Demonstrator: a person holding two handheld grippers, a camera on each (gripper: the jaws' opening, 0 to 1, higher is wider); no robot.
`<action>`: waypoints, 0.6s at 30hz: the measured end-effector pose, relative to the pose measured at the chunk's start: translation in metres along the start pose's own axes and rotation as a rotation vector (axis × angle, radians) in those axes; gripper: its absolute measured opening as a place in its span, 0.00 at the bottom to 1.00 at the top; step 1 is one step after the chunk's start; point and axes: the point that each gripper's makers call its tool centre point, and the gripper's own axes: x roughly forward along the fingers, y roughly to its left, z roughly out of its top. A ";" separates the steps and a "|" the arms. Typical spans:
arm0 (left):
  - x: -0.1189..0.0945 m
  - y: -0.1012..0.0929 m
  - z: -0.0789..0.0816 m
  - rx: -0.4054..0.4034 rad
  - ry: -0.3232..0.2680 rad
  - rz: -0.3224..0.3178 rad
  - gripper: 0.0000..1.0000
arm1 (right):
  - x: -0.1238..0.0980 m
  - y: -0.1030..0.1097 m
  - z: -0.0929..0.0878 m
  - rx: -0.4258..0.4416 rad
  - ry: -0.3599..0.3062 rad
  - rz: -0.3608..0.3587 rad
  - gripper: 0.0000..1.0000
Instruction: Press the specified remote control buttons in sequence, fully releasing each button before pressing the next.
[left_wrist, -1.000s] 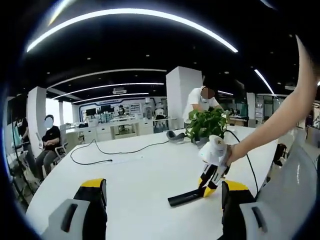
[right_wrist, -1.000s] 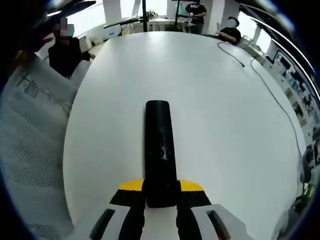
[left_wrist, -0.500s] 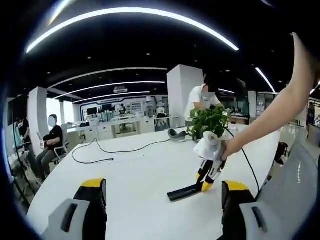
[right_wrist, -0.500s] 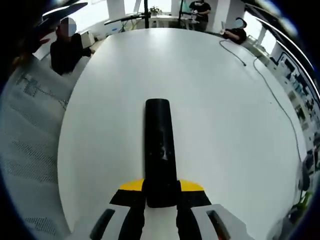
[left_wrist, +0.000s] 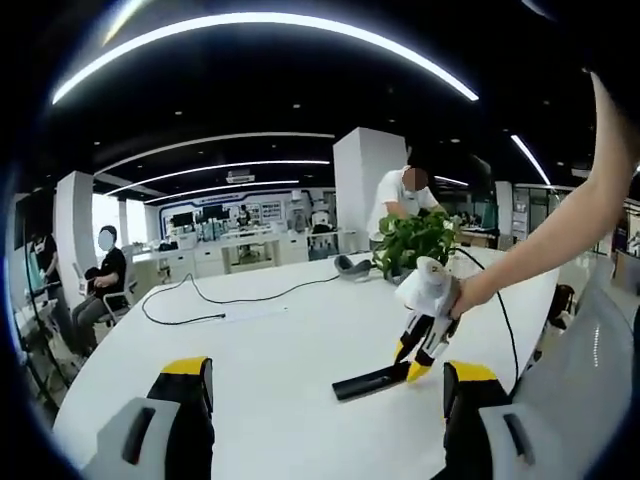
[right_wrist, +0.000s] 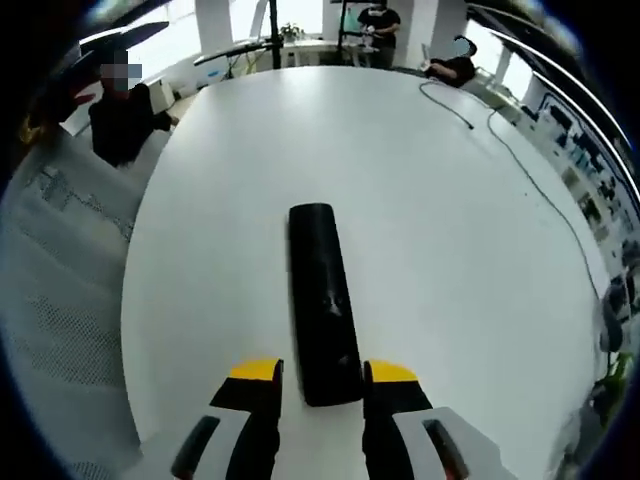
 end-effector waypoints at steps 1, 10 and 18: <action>0.000 0.000 0.000 0.003 0.003 -0.001 1.00 | -0.003 0.000 0.001 0.014 -0.022 -0.010 0.32; 0.000 0.000 0.000 -0.004 0.001 -0.001 1.00 | -0.043 0.005 0.005 0.175 -0.177 -0.140 0.51; 0.001 0.000 0.000 0.010 -0.001 -0.001 1.00 | -0.084 0.015 0.015 0.266 -0.315 -0.239 0.68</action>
